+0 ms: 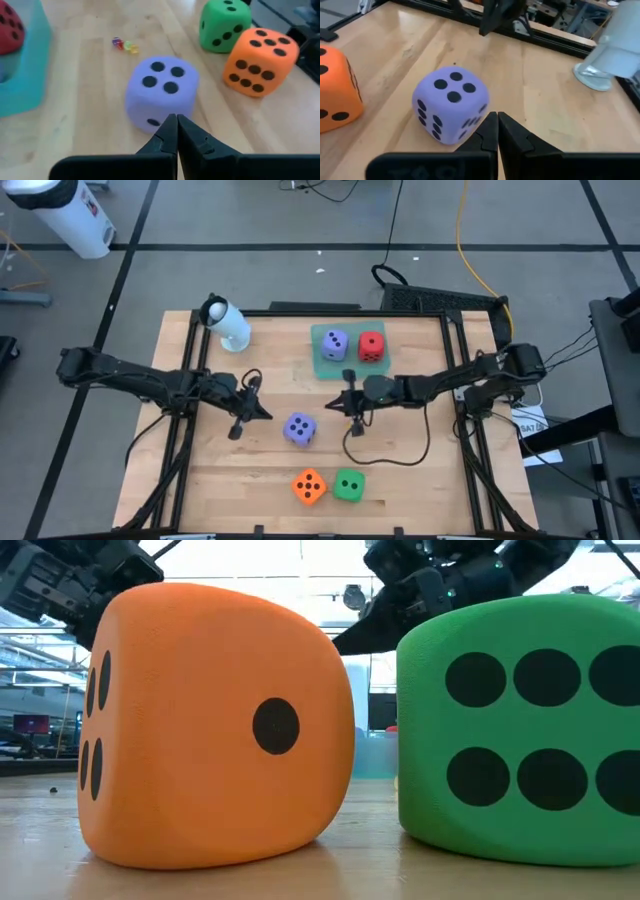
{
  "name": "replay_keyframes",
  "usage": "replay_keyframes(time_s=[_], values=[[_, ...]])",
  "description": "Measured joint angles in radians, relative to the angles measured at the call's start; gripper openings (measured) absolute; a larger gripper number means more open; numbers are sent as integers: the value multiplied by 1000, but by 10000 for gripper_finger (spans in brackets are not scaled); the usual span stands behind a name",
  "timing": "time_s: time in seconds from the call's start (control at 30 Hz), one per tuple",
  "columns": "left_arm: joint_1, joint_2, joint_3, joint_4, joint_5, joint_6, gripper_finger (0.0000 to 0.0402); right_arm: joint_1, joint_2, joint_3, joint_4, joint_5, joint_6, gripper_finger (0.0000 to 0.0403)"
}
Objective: Pick & Place Dice
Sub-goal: Put the large purple die into the bin
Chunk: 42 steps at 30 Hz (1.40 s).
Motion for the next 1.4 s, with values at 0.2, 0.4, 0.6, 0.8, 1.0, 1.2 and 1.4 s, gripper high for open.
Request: replay_keyframes(time_s=[0.2, 0.4, 0.6, 0.8, 1.0, 1.2, 1.4], values=[[-75, 146, 73, 16, 24, -14, 4, -25, 39, 18, 23, 7, 46, 0], [-145, 285, 161, 15, 63, 13, 10, -54, -1, 17, 20, 186, 112, 0], [-154, 427, 243, 26, 23, 23, 5, -53, -31, 11, -23, 212, 108, 0], [-100, 556, 299, 17, 11, 96, 4, -54, -37, 11, -40, 212, 108, 0], [-26, 587, 318, 23, -75, 101, 12, -53, -37, 11, -54, 209, 108, 0], [32, 586, 318, 93, -86, 105, 4, -53, -37, 11, -72, 209, 107, 0], [70, 586, 318, 92, -160, 90, 5, -47, -37, 11, -90, 208, 110, 0]])
